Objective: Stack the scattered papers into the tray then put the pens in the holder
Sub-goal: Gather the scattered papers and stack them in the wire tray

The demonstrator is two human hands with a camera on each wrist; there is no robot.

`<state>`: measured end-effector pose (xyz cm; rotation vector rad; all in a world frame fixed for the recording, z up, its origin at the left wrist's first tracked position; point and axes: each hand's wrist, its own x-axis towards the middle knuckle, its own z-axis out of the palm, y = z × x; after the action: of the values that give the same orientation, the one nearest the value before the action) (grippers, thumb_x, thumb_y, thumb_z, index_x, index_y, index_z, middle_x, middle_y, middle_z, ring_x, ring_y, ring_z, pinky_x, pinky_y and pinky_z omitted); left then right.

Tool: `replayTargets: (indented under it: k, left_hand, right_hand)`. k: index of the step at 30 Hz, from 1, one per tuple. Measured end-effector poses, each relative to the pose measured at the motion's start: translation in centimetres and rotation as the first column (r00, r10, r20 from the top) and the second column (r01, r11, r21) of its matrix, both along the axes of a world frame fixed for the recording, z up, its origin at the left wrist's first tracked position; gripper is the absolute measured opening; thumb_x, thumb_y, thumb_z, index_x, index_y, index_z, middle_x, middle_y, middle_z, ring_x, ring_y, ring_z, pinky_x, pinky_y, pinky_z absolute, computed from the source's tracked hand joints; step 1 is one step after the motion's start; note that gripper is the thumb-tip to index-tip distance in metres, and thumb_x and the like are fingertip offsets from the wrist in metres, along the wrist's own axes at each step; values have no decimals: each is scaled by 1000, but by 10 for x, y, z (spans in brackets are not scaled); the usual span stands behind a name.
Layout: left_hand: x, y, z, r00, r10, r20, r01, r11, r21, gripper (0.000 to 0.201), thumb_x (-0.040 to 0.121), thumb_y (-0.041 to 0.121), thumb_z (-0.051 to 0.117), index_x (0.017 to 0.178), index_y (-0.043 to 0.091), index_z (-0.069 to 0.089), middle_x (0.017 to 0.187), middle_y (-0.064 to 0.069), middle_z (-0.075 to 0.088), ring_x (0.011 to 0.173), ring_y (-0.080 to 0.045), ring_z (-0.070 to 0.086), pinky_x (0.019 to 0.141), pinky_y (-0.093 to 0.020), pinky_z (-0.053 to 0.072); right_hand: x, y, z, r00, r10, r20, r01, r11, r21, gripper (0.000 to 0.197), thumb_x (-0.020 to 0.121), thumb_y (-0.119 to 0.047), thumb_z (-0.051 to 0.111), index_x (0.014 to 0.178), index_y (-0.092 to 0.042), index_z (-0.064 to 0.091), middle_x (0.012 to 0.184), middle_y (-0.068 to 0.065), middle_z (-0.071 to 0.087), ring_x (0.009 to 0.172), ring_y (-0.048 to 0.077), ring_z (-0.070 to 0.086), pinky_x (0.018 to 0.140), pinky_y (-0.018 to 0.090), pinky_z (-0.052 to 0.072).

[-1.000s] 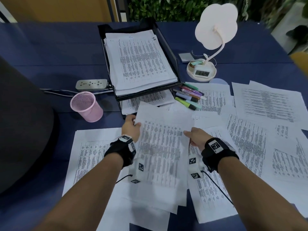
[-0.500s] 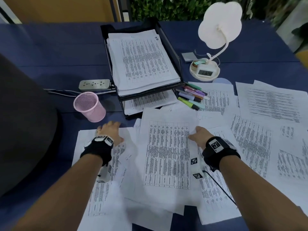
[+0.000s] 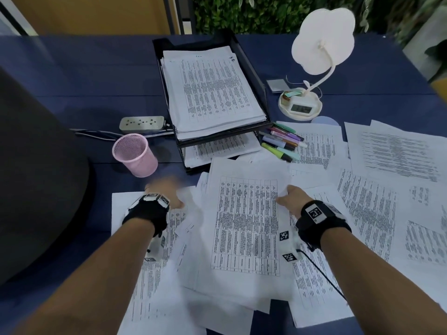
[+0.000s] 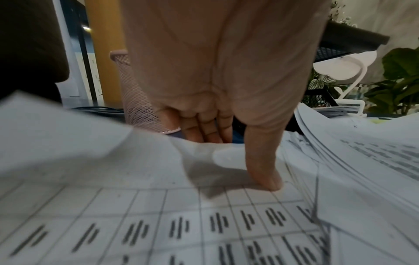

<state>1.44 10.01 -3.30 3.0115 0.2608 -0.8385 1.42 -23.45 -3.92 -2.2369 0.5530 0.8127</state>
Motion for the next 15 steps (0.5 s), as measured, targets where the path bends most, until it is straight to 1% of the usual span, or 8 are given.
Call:
replayTargets:
  k: [4, 6, 8, 9, 10, 11, 13, 15]
  left_hand:
    - [-3, -3, 4, 997, -53, -48, 57, 995, 86, 66, 73, 55, 66, 128, 24, 47, 128, -4, 50, 121, -26, 42, 98, -42, 31]
    - [-5, -4, 7, 996, -68, -59, 75, 991, 114, 63, 75, 56, 62, 128, 24, 49, 127, -4, 50, 120, -26, 42, 98, -43, 31]
    - [-7, -5, 12, 996, -59, -70, 65, 994, 86, 60, 78, 51, 63, 130, 25, 48, 130, -1, 52, 121, -25, 45, 100, -43, 29]
    - [-7, -5, 15, 997, -39, -73, 42, 998, 40, 58, 79, 46, 65, 131, 25, 47, 131, 0, 52, 122, -25, 47, 102, -42, 30]
    - [-6, -5, 21, 997, -10, -74, 9, 1000, -18, 56, 80, 39, 67, 131, 25, 48, 132, -1, 53, 121, -25, 49, 103, -41, 33]
    - [-5, -5, 28, 998, 7, -62, -11, 998, -69, 54, 81, 33, 68, 130, 24, 49, 132, -3, 54, 118, -26, 52, 100, -40, 38]
    - [0, -7, 47, 1000, 0, 0, 0, 995, -103, 43, 82, 22, 66, 124, 23, 55, 125, -7, 58, 109, -28, 57, 86, -36, 47]
    - [5, -13, 71, 994, -47, 98, 55, 996, -75, 30, 84, 14, 60, 113, 22, 60, 111, -6, 62, 95, -26, 58, 72, -32, 45]
  right_hand:
    - [0, 0, 0, 1000, 2, 6, -2, 1000, -10, 71, 94, -23, 56, 150, -5, 16, 154, 13, 26, 134, 32, 38, 110, 39, 34]
    - [0, 0, 0, 1000, 7, 7, -7, 1000, -11, 71, 94, -23, 56, 150, -5, 15, 154, 13, 26, 134, 32, 38, 110, 38, 34]
    - [0, 0, 0, 1000, 1, 9, -1, 1000, -5, 71, 94, -22, 56, 150, -5, 15, 155, 12, 23, 136, 31, 35, 111, 38, 32]
    - [0, 0, 0, 1000, -2, 13, 2, 1000, -3, 71, 94, -21, 56, 150, -5, 15, 156, 12, 22, 137, 31, 34, 112, 38, 31]
    - [-1, 0, 0, 1000, -2, 16, 2, 1000, -2, 71, 94, -21, 56, 150, -5, 15, 156, 12, 22, 138, 31, 33, 113, 38, 31]
    - [0, 0, 0, 1000, 1, 20, -1, 1000, -2, 71, 94, -21, 56, 150, -4, 15, 156, 12, 21, 139, 30, 31, 113, 39, 30]
    - [-1, 0, 0, 1000, 14, 17, -14, 1000, -4, 71, 94, -21, 56, 150, -4, 15, 157, 12, 20, 141, 30, 28, 114, 38, 28]
    - [0, 0, 0, 1000, 22, 17, -22, 1000, -8, 70, 95, -21, 55, 150, -4, 15, 157, 12, 19, 142, 29, 26, 115, 37, 26]
